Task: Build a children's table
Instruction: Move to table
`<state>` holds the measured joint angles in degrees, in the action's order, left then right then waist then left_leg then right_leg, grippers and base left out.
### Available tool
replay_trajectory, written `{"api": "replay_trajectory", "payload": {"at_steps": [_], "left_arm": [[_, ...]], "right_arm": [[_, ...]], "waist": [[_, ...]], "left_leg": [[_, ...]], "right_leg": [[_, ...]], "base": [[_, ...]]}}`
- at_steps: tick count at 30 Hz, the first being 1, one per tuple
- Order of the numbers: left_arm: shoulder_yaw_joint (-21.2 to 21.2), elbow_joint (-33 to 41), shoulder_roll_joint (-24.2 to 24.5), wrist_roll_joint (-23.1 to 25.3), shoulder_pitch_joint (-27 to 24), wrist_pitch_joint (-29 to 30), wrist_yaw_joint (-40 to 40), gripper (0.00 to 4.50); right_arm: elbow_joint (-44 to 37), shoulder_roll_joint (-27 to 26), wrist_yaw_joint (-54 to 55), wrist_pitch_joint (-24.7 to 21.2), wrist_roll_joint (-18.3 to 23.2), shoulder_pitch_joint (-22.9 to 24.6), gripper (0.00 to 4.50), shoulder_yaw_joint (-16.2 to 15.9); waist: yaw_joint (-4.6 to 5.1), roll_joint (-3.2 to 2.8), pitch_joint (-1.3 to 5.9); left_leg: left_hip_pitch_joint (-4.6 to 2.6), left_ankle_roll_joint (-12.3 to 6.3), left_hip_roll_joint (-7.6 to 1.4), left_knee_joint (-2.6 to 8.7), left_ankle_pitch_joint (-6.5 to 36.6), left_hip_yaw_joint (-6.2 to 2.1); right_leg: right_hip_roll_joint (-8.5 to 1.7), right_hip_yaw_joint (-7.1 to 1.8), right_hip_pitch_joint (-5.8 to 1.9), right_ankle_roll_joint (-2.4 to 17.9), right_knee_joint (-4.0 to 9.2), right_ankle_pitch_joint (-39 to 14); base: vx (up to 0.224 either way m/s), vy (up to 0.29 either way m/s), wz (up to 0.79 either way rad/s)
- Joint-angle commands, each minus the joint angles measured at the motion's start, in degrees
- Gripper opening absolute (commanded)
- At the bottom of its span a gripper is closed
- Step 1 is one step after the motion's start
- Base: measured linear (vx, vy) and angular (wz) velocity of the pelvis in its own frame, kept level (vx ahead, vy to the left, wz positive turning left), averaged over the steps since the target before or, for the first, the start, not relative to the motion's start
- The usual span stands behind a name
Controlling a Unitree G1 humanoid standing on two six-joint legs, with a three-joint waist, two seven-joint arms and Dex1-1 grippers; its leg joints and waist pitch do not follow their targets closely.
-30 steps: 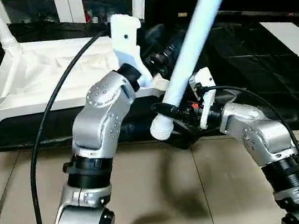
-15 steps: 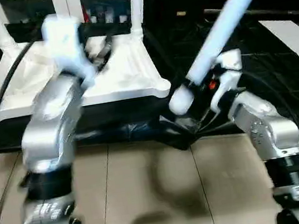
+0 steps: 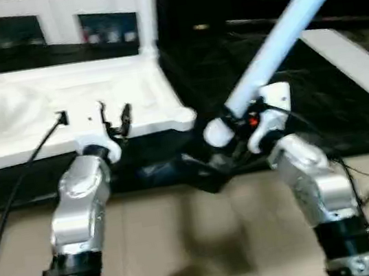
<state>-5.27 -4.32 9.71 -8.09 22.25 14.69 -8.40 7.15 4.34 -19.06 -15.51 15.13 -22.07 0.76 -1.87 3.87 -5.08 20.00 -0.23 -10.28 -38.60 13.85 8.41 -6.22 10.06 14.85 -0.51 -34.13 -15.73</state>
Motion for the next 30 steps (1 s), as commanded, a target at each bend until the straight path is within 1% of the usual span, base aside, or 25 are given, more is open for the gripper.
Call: {"api": "replay_trajectory", "payload": {"at_steps": [1, 3, 4, 5, 6, 8, 10, 11, 12, 13, 14, 16, 17, 18, 19, 20, 21, 22, 24, 25, 26, 27, 28, 29, 30], "left_arm": [[-0.7, -0.1, 0.6, 0.7, -0.3, -0.8, 0.3, 2.96], [-0.8, -0.2, 0.6, 0.8, -0.5, -1.0, 0.6, 2.96], [-0.8, -0.1, 0.6, 0.8, -0.6, -1.0, 0.8, 2.96], [-0.9, 0.1, 0.7, 0.8, -0.8, -1.2, 1.0, 2.96], [-0.9, 0.2, 0.6, 0.8, -0.9, -1.2, 1.0, 2.96], [-1.1, 0.3, 0.7, 0.7, -1.0, -1.1, 0.9, 2.96], [-1.1, 0.3, 0.9, 0.7, -1.1, -1.1, 0.7, 2.96], [-1.1, 0.3, 1.0, 0.6, -1.1, -1.1, 0.6, 2.96], [-1.1, 0.2, 1.0, 0.6, -1.1, -1.1, 0.5, 2.96], [-1.1, 0.2, 1.0, 0.7, -1.1, -1.1, 0.5, 2.96], [-1.1, 0.2, 1.1, 0.6, -1.1, -1.1, 0.4, 2.96], [-0.9, 0.0, 1.1, 0.3, -1.1, -1.1, -0.2, 2.96], [-0.8, -0.1, 1.1, 0.1, -1.1, -1.2, -0.7, 2.96], [-0.5, -0.2, 1.1, -0.1, -1.2, -1.3, -1.3, 2.96], [0.2, -0.1, 1.0, -0.6, -1.4, -1.7, -3.0, 2.96], [0.3, -0.1, 0.9, -0.6, -1.5, -1.7, -3.1, 2.96], [1.2, 0.3, 0.7, -1.5, -1.9, -1.8, -5.0, 2.96], [2.5, 1.0, 0.5, -2.4, -2.5, -1.7, -7.3, 2.96], [3.7, 2.2, -0.3, -4.7, -3.8, -1.7, -10.6, 2.96], [3.9, 2.5, -0.4, -5.2, -4.0, -1.7, -11.2, 2.96], [4.8, 3.2, -0.5, -5.9, -4.8, -0.8, -12.4, 2.96], [5.7, 3.5, -0.4, -5.6, -5.3, -0.7, -13.0, 2.96], [6.9, 3.8, -0.4, -5.9, -6.1, -0.1, -14.2, 2.96], [8.2, 3.9, -0.1, -5.6, -6.7, -0.3, -15.3, 2.96], [9.0, 3.9, 0.1, -5.3, -7.0, -0.6, -15.9, 2.96]], "right_arm": [[-0.4, -0.5, -1.0, 0.7, -0.5, -0.4, 1.8, -0.8], [-0.4, -0.5, -1.5, 1.0, -0.6, -0.3, 1.8, -1.2], [-0.4, -0.6, -1.6, 0.9, -0.2, -0.3, 1.8, -1.2], [-0.7, -0.9, -2.0, 0.2, 0.8, 0.0, 1.8, -1.2], [-0.8, -0.9, -2.1, 0.2, 0.9, 0.0, 1.8, -1.3], [-1.2, -1.0, -2.5, -0.1, 1.1, 0.4, 1.8, -1.8], [-1.5, -1.4, -2.2, -0.2, 1.2, 0.7, 1.8, -1.7], [-1.6, -1.6, -1.8, -0.3, 1.2, 0.8, 1.8, -1.6], [-1.7, -1.7, -1.6, -0.2, 1.0, 0.9, 1.8, -1.6], [-1.7, -1.6, -1.5, -0.1, 0.9, 1.0, 1.8, -1.6], [-1.9, -1.7, -1.3, 0.1, 0.8, 1.1, 1.8, -1.5], [-2.4, -1.7, -1.2, 0.4, 0.9, 1.4, 1.8, -1.0], [-2.7, -1.5, -1.5, -0.4, 1.3, 1.5, 1.8, -1.0], [-3.2, -1.2, -1.7, -0.9, 1.4, 1.7, 1.8, -1.0], [-4.1, -1.0, -1.8, -1.0, 2.0, 2.1, 1.8, -0.5], [-4.2, -0.9, -1.8, -1.0, 2.0, 2.2, 1.8, -0.4], [-5.1, -0.5, -1.8, -1.4, 2.3, 2.6, 1.8, -0.1], [-5.9, 0.0, -1.9, -1.6, 2.4, 2.9, 1.8, 0.2], [-6.8, 0.7, -1.8, -1.6, 2.1, 3.3, 1.8, 0.4], [-7.0, 0.9, -1.7, -1.6, 2.0, 3.4, 1.8, 0.4], [-7.4, 1.2, -1.8, -1.7, 1.9, 3.6, 1.8, 0.4], [-7.8, 1.6, -1.8, -2.0, 1.6, 3.7, 1.8, 0.2], [-8.8, 2.2, -2.5, -2.6, 1.5, 4.2, 1.8, -0.3], [-9.9, 2.8, -2.7, -3.3, 0.9, 4.8, 1.8, -0.8], [-10.6, 3.2, -2.9, -3.7, 0.6, 5.2, 1.8, -1.1]], "waist": [[-1.58, 0.11, 3.35], [-1.49, -1.47, 4.12], [0.62, -3.8, 5.14], [3.64, -3.74, 6.31], [3.25, -3.52, 6.75], [2.27, -2.37, 6.27], [2.58, -0.05, 5.88], [2.05, 2.18, 5.65], [1.53, 3.87, 5.9], [-2.24, 4.81, 5.57], [-2.33, 4.06, 5.81], [-3.08, 2.8, 5.99], [-3.08, 2.8, 5.99], [-3.27, 1.1, 5.45], [-3.36, -1.37, 4.48], [-1.6, -1.91, 4.47], [-1.29, -5.11, 5.11], [-1.54, -3.42, 6.23], [-2.29, -3.34, 5.23], [-1.22, -3.12, 5.09], [0.87, -0.93, 6.57], [1.0, 0.58, 7.01], [-0.74, 4.05, 7.88], [-2.57, 4.34, 8.24], [-2.83, 3.86, 8.45]], "left_leg": [[5.2, -2.85, -2.37, -2.82, 8.2, -1.23], [3.39, -4.24, -2.59, 1.91, 6.2, -0.87], [-4.32, -3.93, -4.53, 7.07, 7.1, -2.34], [-12.49, -9.28, -8.92, 8.8, 5.5, -9.53], [-12.95, -10.53, -8.38, 7.09, 0.8, -9.72], [-10.62, -12.63, -6.52, 7.27, -8.8, -5.67], [-9.95, -13.4, -5.93, 8.49, -13.8, -3.3], [-8.78, -10.27, -1.62, 8.42, -5.0, 0.95], [-7.28, -8.72, 1.5, 7.14, 3.0, 2.14], [-4.99, -5.1, 6.13, -0.7, 12.6, 1.81], [-2.6, -1.93, 5.81, -4.05, 10.4, -0.96], [2.99, 5.12, 3.41, -7.39, 2.6, -4.79], [2.99, 5.12, 3.41, -7.39, 2.6, -4.79], [3.98, 6.71, 1.26, -5.07, -2.4, -5.83], [-1.74, 10.94, 0.43, 2.87, -0.6, -4.27], [-2.84, 11.81, -0.7, 7.25, -3.1, -3.98], [-6.89, 14.67, -5.79, 8.67, 2.5, -8.07], [-9.81, 15.8, -10.27, 8.85, 6.5, -7.82], [-8.21, 16.67, -8.69, 10.96, 11.3, -1.38], [-7.74, 6.13, -4.75, 10.79, 8.3, -2.87], [-10.84, -1.45, -2.65, 7.85, -4.5, -2.34], [-9.36, -3.74, -0.04, 5.66, -9.1, -0.53], [-0.22, -6.18, 5.0, 1.99, -8.4, 0.55], [3.24, -4.98, 2.44, -1.29, -7.6, -2.19], [4.03, -3.73, 1.49, -0.59, -10.7, -3.04]], "right_leg": [[-14.29, -5.52, -5.68, 3.4, 11.49, -51.9], [-8.71, -1.47, -6.7, 7.5, 10.21, -37.3], [-0.53, 0.22, -2.01, 8.2, 4.22, -22.3], [2.48, -1.18, 6.55, 5.0, -5.54, -12.8], [2.48, -2.06, 8.56, 3.1, -7.56, -10.7], [1.98, -3.34, 12.36, -2.3, -10.33, -2.3], [0.52, -5.01, 14.19, 0.3, -8.25, 7.6], [-0.36, -6.53, 11.91, 6.1, -1.92, 13.5], [-1.12, -9.6, 8.18, 7.1, -0.17, 9.0], [-5.6, -17.05, 2.94, 10.3, 6.05, -19.2], [-8.3, -20.1, -0.28, 19.5, 5.84, -24.0], [-8.5, -19.68, -3.74, 28.7, 3.59, -6.5], [-8.5, -19.68, -3.74, 28.7, 3.59, -6.5], [-6.98, -15.42, -2.03, 28.5, 4.5, -0.8], [3.03, -14.84, 2.96, 18.1, 3.81, -8.2], [6.27, -12.09, 2.96, 11.5, 2.48, -10.1], [6.61, -8.92, 8.45, 5.8, -5.86, -10.7], [3.11, -6.88, 11.34, 0.8, -10.73, -9.9], [2.38, -4.14, 11.63, 2.3, -10.68, -1.8], [2.08, -3.63, 10.89, 3.1, -7.22, 4.8], [-0.23, -4.95, 12.51, 5.0, -3.27, 14.7], [-1.23, -6.33, 11.11, 6.4, -0.68, 20.2], [-4.23, -12.57, 1.2, 12.1, 0.05, 27.9], [-10.05, -17.49, -1.28, 21.4, -1.0, 57.2], [-8.56, -17.02, -1.53, 21.9, -3.25, 74.0]], "base": [[0.129, 0.011, 0.46], [0.156, 0.028, 0.54], [0.219, 0.059, 0.47], [0.219, 0.059, 0.47], [0.26, 0.035, 0.12], [0.26, 0.035, 0.0], [0.227, -0.003, 0.01], [0.234, -0.026, -0.01], [0.264, -0.082, 0.07], [0.269, -0.09, 0.3], [0.269, -0.09, 0.3], [0.244, -0.019, 0.11], [0.232, 0.006, 0.01], [0.2, 0.036, 0.03], [0.162, 0.056, -0.12], [0.162, 0.056, -0.12], [0.175, 0.116, -0.33], [0.203, 0.125, -0.35], [0.191, 0.092, -0.33], [0.191, 0.004, -0.13], [0.191, 0.004, -0.13], [0.224, -0.048, 0.08], [0.216, -0.042, 0.16], [0.216, -0.042, 0.16], [0.143, -0.027, 0.17]]}}
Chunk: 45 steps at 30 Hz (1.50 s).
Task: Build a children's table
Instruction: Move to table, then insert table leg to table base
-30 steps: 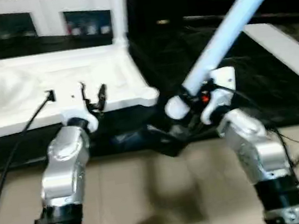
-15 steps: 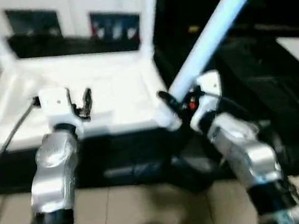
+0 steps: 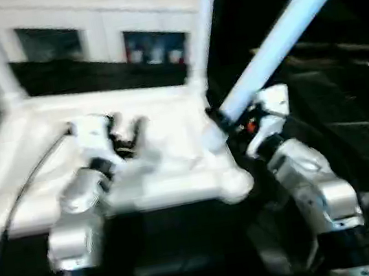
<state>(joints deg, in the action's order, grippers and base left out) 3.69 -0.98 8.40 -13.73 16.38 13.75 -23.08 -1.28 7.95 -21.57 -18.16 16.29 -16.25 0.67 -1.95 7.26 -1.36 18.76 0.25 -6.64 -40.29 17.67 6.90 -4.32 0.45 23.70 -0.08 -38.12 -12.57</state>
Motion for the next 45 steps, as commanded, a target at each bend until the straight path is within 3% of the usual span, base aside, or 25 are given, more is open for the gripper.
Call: {"api": "replay_trajectory", "payload": {"at_steps": [1, 2, 3, 4, 5, 6, 7, 8, 9, 11, 13, 16, 21, 22, 25, 26, 28, 31, 37, 39, 40, 41, 42, 44, 45], "left_arm": [[0.7, 0.7, 1.6, 0.3, -1.5, 0.1, -2.2, 2.96], [1.1, 1.0, 1.5, -0.4, -1.8, 0.4, -3.3, 2.96], [2.3, 2.5, 2.3, -3.3, -3.0, 1.5, -8.4, 2.96], [2.9, 3.5, 2.8, -5.1, -3.6, 2.3, -11.1, 2.96], [2.9, 3.5, 2.8, -5.1, -3.6, 2.3, -11.1, 2.96], [3.6, 4.6, 3.7, -6.6, -4.2, 3.0, -14.3, 2.96], [5.4, 5.6, 5.7, -7.2, -4.6, 4.1, -18.4, 3.31], [6.5, 5.7, 7.0, -6.5, -4.5, 4.3, -19.8, 3.31], [7.6, 5.5, 8.3, -5.7, -4.1, 4.1, -21.3, 3.31], [9.7, 4.8, 10.5, -4.5, -3.2, 4.0, -24.1, 3.51], [12.5, 1.4, 13.4, -1.3, -0.9, 2.1, -27.9, 3.74], [13.8, -3.4, 14.4, 2.9, 1.6, -1.1, -28.7, 3.95], [17.0, -9.5, 17.6, 6.4, 5.2, -2.3, -33.9, 3.95], [18.1, -10.3, 19.2, 6.8, 5.9, -2.0, -35.7, 3.81], [19.3, -11.5, 21.2, 7.8, 6.9, -2.3, -38.0, 3.61], [19.6, -11.6, 21.7, 7.7, 6.9, -2.1, -39.2, 3.6], [19.3, -11.8, 22.2, 7.8, 7.1, -1.7, -40.6, 3.3], [18.8, -12.7, 21.6, 8.2, 7.5, -2.8, -40.2, 3.17], [19.2, -12.9, 21.0, 7.0, 8.2, -1.5, -41.7, 2.4], [19.3, -12.8, 21.2, 7.3, 8.5, -1.2, -42.0, 2.29], [19.2, -12.6, 21.3, 7.3, 8.7, -0.8, -42.2, 2.27], [19.0, -12.3, 21.5, 7.3, 9.0, -0.2, -42.5, 2.27], [18.9, -11.9, 21.9, 7.4, 9.3, 0.6, -42.9, 1.96], [19.0, -11.5, 22.3, 7.5, 9.4, 1.2, -43.2, 1.84], [19.0, -11.1, 22.5, 7.7, 9.3, 1.6, -43.3, 1.84]], "right_arm": [[-3.1, 0.2, -0.3, -1.9, -1.2, 0.0, 1.8, -1.5], [-3.9, 0.7, -0.9, -2.7, -1.2, 0.4, 1.8, -2.1], [-5.7, 2.4, -5.2, -4.8, 1.3, 1.5, 1.8, -3.4], [-6.2, 3.2, -7.2, -4.9, 2.1, 1.8, 1.8, -4.0], [-6.2, 3.2, -7.2, -4.9, 2.1, 1.8, 1.8, -4.0], [-6.3, 4.2, -8.4, -4.2, 2.0, 1.9, 1.8, -4.4], [-5.4, 5.5, -9.5, -2.4, 1.2, 1.7, 1.8, -4.5], [-4.7, 6.1, -9.7, -1.7, 1.0, 1.4, 1.8, -4.1], [-4.0, 6.6, -10.0, -1.4, 1.0, 1.0, 1.8, -3.7], [-3.1, 7.5, -10.7, -1.4, 1.0, 0.2, 1.8, -3.2], [-2.0, 9.0, -12.8, -2.2, 0.9, -1.0, 1.8, -3.1], [-2.1, 10.4, -15.1, -3.4, 0.9, -1.5, 1.8, -3.9], [-2.4, 12.9, -17.8, -3.5, 0.6, -1.1, 1.8, -6.2], [-2.5, 13.3, -18.0, -3.2, 0.4, -0.7, 1.8, -6.7], [-2.9, 13.4, -18.4, -3.2, 0.3, -0.4, 1.8, -6.9], [-2.9, 13.4, -18.6, -3.2, 0.3, -0.3, 1.8, -6.8], [-2.9, 13.6, -18.7, -3.0, -0.1, 0.0, 1.8, -6.7], [-3.1, 13.7, -18.2, -3.0, 0.0, 0.3, 1.8, -6.2], [-4.9, 13.6, -17.0, -3.6, 0.3, 1.5, 1.8, -6.1], [-5.3, 13.4, -16.6, -3.9, 0.5, 1.6, 1.8, -5.9], [-5.5, 13.3, -16.4, -4.0, 0.6, 1.8, 1.8, -5.8], [-5.8, 13.2, -16.2, -4.0, 0.6, 2.1, 1.8, -5.7], [-6.1, 13.0, -15.9, -4.1, 0.4, 2.3, 1.8, -5.6], [-6.4, 12.8, -15.6, -4.2, 0.2, 2.4, 1.8, -5.7], [-6.7, 12.7, -15.4, -4.3, 0.2, 2.5, 1.8, -5.7]], "waist": [[-2.93, 0.0, 4.87], [-1.8, -2.07, 4.35], [-1.35, -3.13, 4.0], [-0.26, -3.86, 3.47], [0.1, -3.21, 3.0], [0.1, -3.21, 3.0], [-0.25, -2.88, 2.24], [-0.43, -2.85, 1.23], [-0.47, -2.9, 1.0], [-0.41, -2.73, 0.06], [-0.26, -2.78, 0.27], [-0.2, -3.02, 0.65], [0.0, -3.19, 1.2], [-0.11, -3.95, 1.41], [-0.06, -3.66, 1.66], [-0.07, -4.51, 1.89], [-0.04, -4.53, 1.76], [-0.13, -4.45, 1.69], [-0.06, -4.99, 1.39], [-0.09, -5.71, 1.38], [-0.05, -5.44, 1.42], [-0.12, -5.83, 1.43], [-0.14, -6.2, 1.44], [-0.02, -5.85, 1.52], [-0.01, -6.21, 1.46]], "left_leg": [[6.18, -1.25, -1.96, 3.28, -18.0, -1.33], [5.41, 1.07, -1.58, 6.2, -25.4, -0.27], [4.09, 1.02, -2.22, 6.4, -28.9, -0.3], [2.85, 2.54, -4.41, 6.25, -31.7, -0.76], [1.38, 3.03, -5.53, 6.73, -25.8, -0.21], [1.38, 3.03, -5.53, 6.73, -25.8, -0.21], [1.47, 4.53, -5.87, 8.17, -12.2, 0.49], [0.64, 5.46, -5.97, 8.97, -0.8, 1.25], [0.44, 5.85, -6.05, 9.2, 2.7, 1.44], [-0.29, 7.12, -6.21, 9.67, 12.0, 1.79], [0.2, 7.33, -6.09, 10.02, 11.5, 1.39], [0.57, 6.74, -6.08, 9.91, 7.5, 1.38], [0.97, 6.41, -6.11, 9.82, 5.2, 1.41], [0.98, 6.39, -6.17, 9.76, 3.6, 1.36], [0.94, 5.85, -6.15, 9.48, 1.3, 1.67], [0.81, 5.74, -6.08, 9.33, -0.4, 1.76], [1.06, 5.47, -6.01, 9.38, -1.2, 1.77], [1.32, 4.9, -5.99, 9.3, -1.1, 1.9], [1.01, 6.14, -6.16, 9.59, 3.1, 1.86], [1.04, 6.29, -6.13, 9.59, 2.9, 1.8], [1.1, 6.25, -6.11, 9.56, 2.5, 1.86], [1.14, 6.18, -6.06, 9.53, 2.1, 1.8], [1.17, 6.14, -6.0, 9.46, 1.8, 1.81], [1.24, 5.89, -5.93, 9.44, 1.5, 1.85], [1.21, 5.85, -5.91, 9.42, 1.6, 1.89]], "right_leg": [[-5.7, -5.24, -10.22, 19.0, -1.45, 89.7], [-0.69, -1.91, -8.5, 14.7, -1.9, 81.9], [0.34, -0.72, -6.91, 12.6, -1.24, 72.1], [0.63, 0.35, -5.54, 11.6, -0.05, 49.7], [-0.44, -0.54, -4.56, 12.0, 2.09, 33.0], [-0.44, -0.54, -4.56, 12.0, 2.09, 33.0], [-1.6, -1.48, -4.92, 12.9, 3.91, 15.9], [-1.71, -1.78, -4.13, 12.5, 5.18, 2.2], [-1.82, -1.9, -4.07, 12.1, 5.65, -3.9], [-2.14, -2.11, -2.98, 7.7, 7.48, -24.2], [-2.34, -2.19, -3.3, 5.2, 7.74, -28.1], [-2.35, -2.3, -3.44, 4.6, 7.45, -23.4], [-2.29, -2.12, -3.66, 7.2, 6.66, -16.7], [-2.32, -2.11, -3.69, 8.8, 6.12, -12.2], [-2.14, -2.07, -3.87, 11.0, 5.6, -5.2], [-2.01, -2.01, -3.93, 12.1, 5.25, -0.5], [-1.92, -1.93, -4.24, 13.4, 4.85, 3.1], [-2.12, -1.96, -4.55, 13.7, 5.09, 1.2], [-2.19, -2.06, -4.14, 12.1, 5.93, -7.6], [-2.21, -2.11, -4.07, 12.2, 5.88, -7.1], [-2.17, -2.12, -4.16, 12.2, 5.95, -6.5], [-2.14, -2.14, -4.22, 12.4, 5.74, -5.4], [-2.14, -2.15, -4.24, 12.4, 5.69, -4.7], [-1.99, -2.07, -4.36, 12.8, 5.67, -3.8], [-1.98, -2.09, -4.26, 12.9, 5.76, -4.1]], "base": [[-0.003, -0.051, -0.02], [-0.003, -0.051, -0.02], [-0.091, -0.045, -0.15], [0.0, 0.0, 0.0], [0.0, 0.0, 0.0], [0.0, 0.0, 0.0], [-0.055, -0.018, 0.05], [-0.055, -0.018, 0.05], [-0.067, -0.035, 0.1], [-0.078, -0.029, 0.06], [-0.077, -0.014, -0.02], [-0.044, -0.01, -0.01], [0.0, 0.0, 0.0], [0.0, 0.0, 0.0], [0.018, 0.003, 0.01], [0.053, 0.008, 0.02], [0.0, 0.0, 0.0], [0.0, 0.0, 0.0], [0.0, 0.0, 0.0], [0.0, 0.0, 0.0], [0.0, 0.0, 0.0], [0.0, 0.0, 0.0], [0.0, 0.0, 0.0], [0.0, 0.0, 0.0], [0.0, 0.0, 0.0]]}}
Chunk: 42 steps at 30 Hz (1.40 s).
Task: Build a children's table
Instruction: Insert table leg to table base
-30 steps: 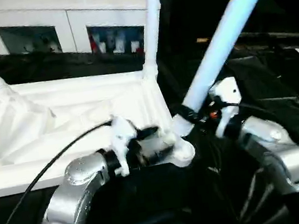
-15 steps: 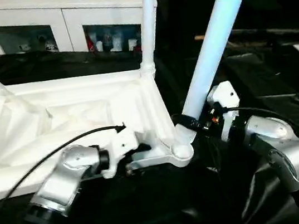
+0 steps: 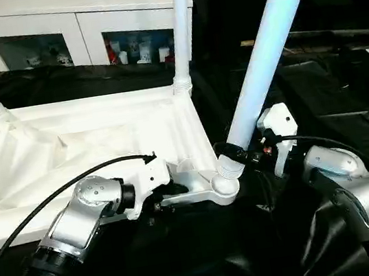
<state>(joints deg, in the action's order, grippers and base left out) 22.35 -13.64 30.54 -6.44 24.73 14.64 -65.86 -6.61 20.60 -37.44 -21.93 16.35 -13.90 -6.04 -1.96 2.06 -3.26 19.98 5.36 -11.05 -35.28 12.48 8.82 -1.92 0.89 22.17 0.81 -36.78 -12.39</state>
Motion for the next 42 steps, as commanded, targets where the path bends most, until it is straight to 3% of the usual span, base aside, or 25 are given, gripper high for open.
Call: {"api": "replay_trajectory", "payload": {"at_steps": [1, 3, 5, 6, 8, 9, 12, 13, 14, 18, 20, 32, 36, 39, 41, 42], "left_arm": [[0.4, 2.0, 0.6, 0.2, 0.9, 1.4, -1.0, 1.87], [0.2, 2.7, 0.9, -0.1, 0.7, 2.5, -1.4, 1.49], [0.0, 2.9, 1.2, -0.4, 1.1, 3.4, -1.7, 1.42], [-0.1, 2.9, 1.4, -0.3, 1.2, 3.8, -1.9, 1.42], [-0.1, 2.7, 1.8, 0.0, 1.3, 4.2, -2.4, 1.33], [0.1, 2.7, 2.1, 0.1, 1.3, 4.3, -2.7, 1.03], [0.4, 2.7, 2.5, 0.6, 1.3, 4.1, -2.9, 1.08], [0.4, 2.8, 2.6, 0.7, 1.2, 4.2, -2.9, 0.99], [0.5, 2.6, 2.7, 1.0, 1.3, 4.0, -2.8, 0.59], [1.1, 1.6, 3.1, 2.7, 1.7, 3.4, -2.7, 0.62], [1.7, 0.7, 3.3, 3.9, 1.9, 2.8, -2.4, 0.19], [2.7, -1.7, 3.4, 6.0, 2.6, 1.3, -2.4, 0.06], [1.8, -3.8, 2.5, 6.6, 3.1, -0.5, -0.4, 0.0], [-1.1, -6.7, -0.4, 5.5, 3.9, -1.6, 4.0, 0.0], [-1.9, -6.8, -1.3, 4.6, 4.4, -0.9, 4.6, 0.0], [-2.0, -6.5, -1.4, 4.4, 4.5, -0.8, 4.4, 0.0]], "right_arm": [[-1.8, -0.1, 0.8, -0.8, 0.2, 0.5, 1.8, 0.9], [-2.9, -0.3, 1.3, -1.1, 0.3, 1.1, 1.8, 0.8], [-3.7, -0.3, 1.6, -1.5, 0.5, 1.6, 1.8, 0.7], [-4.0, -0.3, 1.7, -1.6, 0.6, 1.9, 1.8, 0.7], [-4.0, -0.2, 1.7, -1.6, 0.5, 2.2, 1.8, 0.7], [-3.9, -0.3, 1.7, -1.7, 0.5, 2.2, 1.8, 0.7], [-3.9, -0.3, 1.8, -1.8, 0.5, 2.0, 1.8, 0.6], [-3.9, -0.5, 1.9, -1.9, 0.4, 1.7, 1.8, 0.5], [-3.8, -0.4, 1.8, -1.9, 0.4, 1.6, 1.8, 0.4], [-3.8, -0.2, 1.7, -1.9, 0.2, 1.3, 1.8, 0.2], [-3.8, -0.1, 1.7, -2.0, 0.3, 1.0, 1.8, 0.3], [-3.8, -0.2, 2.1, -2.0, 0.4, 0.6, 1.8, 0.8], [-3.1, -2.7, 2.5, -4.6, 4.3, -0.4, 1.8, 2.4], [-0.1, -4.5, 1.7, -6.9, 7.3, -1.7, 1.8, 3.2], [2.2, -4.6, 0.7, -7.5, 7.5, -2.6, 1.8, 2.8], [3.1, -4.7, 0.6, -7.6, 7.3, -3.0, 1.8, 2.7]], "waist": [[0.0, -1.28, 3.32], [-0.02, -1.5, 3.26], [0.06, -1.51, 3.24], [-0.03, -1.8, 3.25], [-0.03, -1.58, 3.27], [-0.04, -1.6, 3.25], [0.01, -1.77, 3.22], [0.11, -1.5, 3.2], [0.09, -1.64, 3.18], [0.1, -1.64, 3.16], [0.14, -1.87, 3.13], [0.22, -2.07, 3.1], [0.23, -2.41, 3.06], [0.29, -1.78, 3.04], [0.09, -1.76, 3.03], [-0.04, -1.4, 3.08]], "left_leg": [[-0.02, 0.82, -1.51, 4.44, 7.2, -0.07], [-0.09, 1.05, -1.54, 4.5, 8.1, -0.08], [-0.05, 1.08, -1.51, 4.52, 8.2, -0.08], [-0.07, 1.1, -1.48, 4.5, 8.2, -0.14], [0.01, 0.95, -1.46, 4.46, 7.7, -0.08], [0.09, 0.9, -1.46, 4.46, 7.4, -0.1], [0.07, 0.81, -1.44, 4.5, 7.3, -0.11], [0.1, 0.78, -1.43, 4.52, 7.4, -0.08], [0.0, 0.79, -1.49, 4.56, 7.5, -0.08], [0.05, 0.84, -1.49, 4.57, 7.7, -0.09], [0.01, 0.87, -1.49, 4.59, 7.8, -0.1], [-0.01, 1.16, -1.5, 4.64, 8.9, -0.12], [-0.13, 1.15, -1.5, 4.66, 9.5, -0.14], [-0.09, 0.91, -1.39, 4.61, 10.1, -0.03], [-0.03, 0.76, -1.32, 4.53, 9.6, -0.03], [0.23, 0.59, -1.43, 4.58, 8.3, -0.07]], "right_leg": [[-4.41, -2.53, -2.71, 12.1, 4.4, -4.7], [-4.43, -2.54, -2.69, 11.9, 4.61, -6.4], [-4.36, -2.55, -2.65, 11.8, 4.64, -6.7], [-4.39, -2.54, -2.67, 11.8, 4.65, -6.9], [-4.39, -2.58, -2.74, 11.9, 4.64, -6.3], [-4.39, -2.61, -2.79, 11.9, 4.58, -5.9], [-4.34, -2.54, -2.74, 12.1, 4.59, -5.6], [-4.31, -2.53, -2.75, 12.0, 4.64, -5.9], [-4.35, -2.54, -2.66, 12.0, 4.64, -6.2], [-4.42, -2.58, -2.72, 11.8, 4.68, -6.6], [-4.39, -2.59, -2.64, 11.7, 4.71, -6.6], [-4.4, -2.63, -2.54, 11.7, 4.9, -8.3], [-4.43, -2.64, -2.38, 11.8, 4.96, -8.6], [-4.44, -2.68, -2.39, 11.8, 5.22, -10.4], [-4.64, -2.68, -2.4, 11.2, 5.32, -13.3], [-4.83, -2.66, -2.5, 10.9, 5.19, -13.1]], "base": [[0.0, 0.0, 0.0], [0.0, 0.0, 0.0], [0.0, 0.0, 0.0], [0.0, 0.0, 0.0], [0.0, 0.0, 0.0], [0.0, 0.0, 0.0], [0.0, 0.0, 0.0], [0.0, 0.0, 0.0], [0.0, 0.0, 0.0], [0.0, 0.0, 0.0], [0.0, 0.0, 0.0], [0.0, 0.0, 0.0], [0.0, 0.0, 0.0], [0.0, 0.0, 0.0], [0.0, 0.0, 0.0], [0.0, 0.0, 0.0]]}}
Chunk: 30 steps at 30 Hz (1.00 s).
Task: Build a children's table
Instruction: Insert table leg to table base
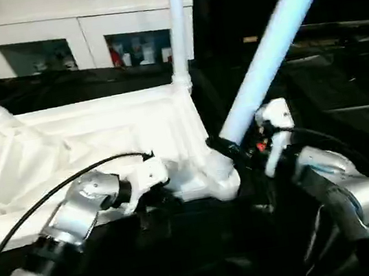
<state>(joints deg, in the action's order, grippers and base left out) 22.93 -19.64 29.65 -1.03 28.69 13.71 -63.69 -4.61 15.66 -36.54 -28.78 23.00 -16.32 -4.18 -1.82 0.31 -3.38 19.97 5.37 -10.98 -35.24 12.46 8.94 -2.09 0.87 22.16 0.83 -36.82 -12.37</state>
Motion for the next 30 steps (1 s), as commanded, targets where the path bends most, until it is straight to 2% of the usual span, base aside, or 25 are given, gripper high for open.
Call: {"api": "replay_trajectory", "payload": {"at_steps": [1, 2, 4, 5, 6, 10, 11, 13, 14, 15, 16, 17, 18, 20, 22, 24, 30], "left_arm": [[-2.7, -0.2, -1.0, -1.5, 0.8, 0.3, 2.0, 0.0], [-3.0, 0.0, -1.6, -2.2, 1.1, 0.6, 1.9, 0.0], [-3.3, -0.5, -2.7, -2.6, 1.6, 0.5, 2.5, 0.0], [-3.1, -0.8, -2.8, -2.7, 1.7, 0.3, 2.0, 0.0], [-2.8, -1.0, -2.7, -2.6, 1.7, -0.1, 1.4, 0.0], [-2.7, -2.0, -3.2, -2.7, 1.4, -1.0, -0.1, 0.0], [-3.1, -2.2, -3.6, -3.0, 1.3, -1.2, 0.1, 0.0], [-3.3, -2.7, -3.9, -3.2, 1.3, -1.7, 0.4, 0.0], [-3.5, -3.0, -4.2, -3.3, 1.3, -1.8, 0.7, 0.0], [-3.6, -3.1, -4.2, -3.3, 1.4, -1.9, 0.8, 0.0], [-4.5, -3.6, -4.9, -3.5, 1.1, -2.7, 1.8, 0.0], [-4.6, -3.6, -5.0, -3.5, 1.1, -2.8, 1.9, 0.0], [-5.0, -3.8, -5.3, -3.7, 1.0, -3.1, 2.3, 0.0], [-5.3, -3.9, -5.5, -3.8, 0.9, -3.4, 2.6, 0.0], [-5.4, -3.7, -5.5, -3.6, 0.6, -3.6, 2.3, 0.0], [-5.5, -3.6, -5.4, -3.6, 0.4, -3.6, 2.0, 0.0], [-4.4, -3.2, -4.7, -2.9, 0.0, -3.7, -0.1, 0.0]], "right_arm": [[3.1, 0.2, -0.6, -0.8, 0.3, -1.6, 1.8, 0.6], [5.3, 0.1, -1.2, -0.7, -0.1, -2.8, 1.8, 0.3], [9.4, 0.3, -2.7, 0.2, -2.0, -5.0, 1.8, -1.2], [10.8, 0.4, -3.0, 0.6, -2.8, -5.8, 1.8, -1.8], [12.0, 0.4, -3.0, 1.2, -3.6, -6.6, 1.8, -2.2], [14.7, 0.5, -3.1, 0.6, -3.3, -9.9, 1.8, -2.1], [15.0, 0.9, -3.4, 0.2, -3.4, -10.3, 1.8, -2.3], [15.6, 1.7, -4.4, -0.5, -3.6, -11.1, 1.8, -2.8], [15.7, 2.3, -4.9, -0.8, -3.8, -11.3, 1.8, -3.1], [15.8, 2.5, -5.1, -0.9, -3.9, -11.4, 1.8, -3.2], [15.7, 4.6, -7.9, -3.6, -3.6, -12.3, 1.8, -4.0], [15.6, 4.9, -8.2, -3.9, -3.5, -12.4, 1.8, -4.0], [16.0, 5.7, -9.5, -4.4, -3.7, -12.8, 1.8, -4.5], [16.0, 6.4, -10.5, -4.7, -3.9, -13.0, 1.8, -4.9], [15.3, 7.8, -11.8, -5.9, -3.6, -13.2, 1.8, -5.1], [14.8, 8.5, -12.3, -6.3, -3.5, -13.1, 1.8, -5.1], [16.4, 8.6, -12.3, -5.6, -3.8, -12.8, 1.8, -4.9]], "waist": [[-0.05, 0.88, 3.22], [-0.1, 0.75, 3.31], [-0.03, 1.08, 3.38], [0.08, 1.3, 3.37], [-0.01, 1.13, 3.34], [-0.32, 1.28, 3.45], [-0.34, 1.6, 3.56], [-0.48, 1.68, 3.54], [-0.47, 2.11, 3.55], [-0.62, 1.9, 3.44], [-0.55, 2.45, 3.35], [-0.65, 2.36, 3.31], [-0.7, 2.64, 3.18], [-0.81, 2.67, 3.16], [-0.66, 3.18, 3.16], [-0.68, 3.37, 3.21], [-0.73, 3.36, 3.33]], "left_leg": [[0.46, 0.44, -1.47, 4.58, 7.6, -0.15], [0.51, 0.23, -1.46, 4.56, 6.4, -0.22], [0.44, -0.43, -1.41, 4.32, 5.5, 0.02], [0.64, -0.8, -1.32, 4.33, 4.7, 0.04], [0.54, -0.89, -1.37, 4.32, 4.5, 0.06], [0.25, -1.3, -1.48, 4.37, 3.9, 0.32], [0.24, -1.63, -1.52, 4.36, 3.3, 0.43], [0.28, -2.04, -1.55, 4.37, 2.6, 0.57], [0.17, -2.23, -1.62, 4.38, 2.8, 0.71], [0.1, -2.16, -1.67, 4.43, 3.3, 0.71], [0.11, -2.21, -1.66, 4.47, 4.0, 0.74], [-0.01, -2.13, -1.69, 4.5, 4.4, 0.74], [-0.22, -2.1, -1.79, 4.48, 5.5, 0.91], [-0.12, -1.67, -1.91, 4.61, 6.4, 0.78], [-0.03, -1.44, -1.93, 4.71, 6.9, 0.7], [-0.14, -1.54, -1.97, 4.65, 6.9, 0.71], [0.14, -1.78, -1.91, 4.58, 5.7, 0.69]], "right_leg": [[-4.6, -2.57, -2.66, 10.6, 5.26, -12.7], [-4.69, -2.5, -2.68, 10.3, 5.01, -12.0], [-4.68, -2.44, -2.51, 10.9, 5.03, -10.6], [-4.67, -2.4, -2.66, 11.0, 4.9, -9.9], [-4.74, -2.39, -2.5, 11.0, 4.89, -9.8], [-4.79, -2.44, -2.44, 11.2, 4.81, -8.5], [-4.72, -2.37, -2.51, 11.4, 4.6, -7.3], [-4.76, -2.35, -2.52, 11.4, 4.53, -5.9], [-4.79, -2.33, -2.41, 11.4, 4.6, -5.9], [-4.89, -2.33, -2.37, 11.4, 4.7, -6.9], [-4.84, -2.3, -2.41, 11.2, 4.82, -8.2], [-4.81, -2.29, -2.36, 11.0, 4.89, -9.0], [-4.9, -2.39, -2.04, 10.7, 5.18, -10.6], [-5.11, -2.38, -2.0, 10.1, 5.3, -12.8], [-5.08, -2.29, -1.99, 9.3, 5.37, -14.3], [-5.15, -2.32, -1.89, 8.9, 5.42, -15.0], [-5.25, -2.31, -1.95, 9.2, 5.27, -13.6]], "base": [[0.0, 0.0, 0.0], [0.0, 0.0, 0.0], [0.0, 0.0, 0.0], [0.0, 0.0, 0.0], [0.0, 0.0, 0.0], [0.0, 0.0, 0.0], [0.0, 0.0, 0.0], [0.0, 0.0, 0.0], [0.0, 0.0, 0.0], [0.0, 0.0, 0.0], [0.0, 0.0, 0.0], [0.0, 0.0, 0.0], [0.0, 0.0, 0.0], [0.0, 0.0, 0.0], [0.0, 0.0, 0.0], [0.0, 0.0, 0.0], [0.0, 0.0, 0.0]]}}
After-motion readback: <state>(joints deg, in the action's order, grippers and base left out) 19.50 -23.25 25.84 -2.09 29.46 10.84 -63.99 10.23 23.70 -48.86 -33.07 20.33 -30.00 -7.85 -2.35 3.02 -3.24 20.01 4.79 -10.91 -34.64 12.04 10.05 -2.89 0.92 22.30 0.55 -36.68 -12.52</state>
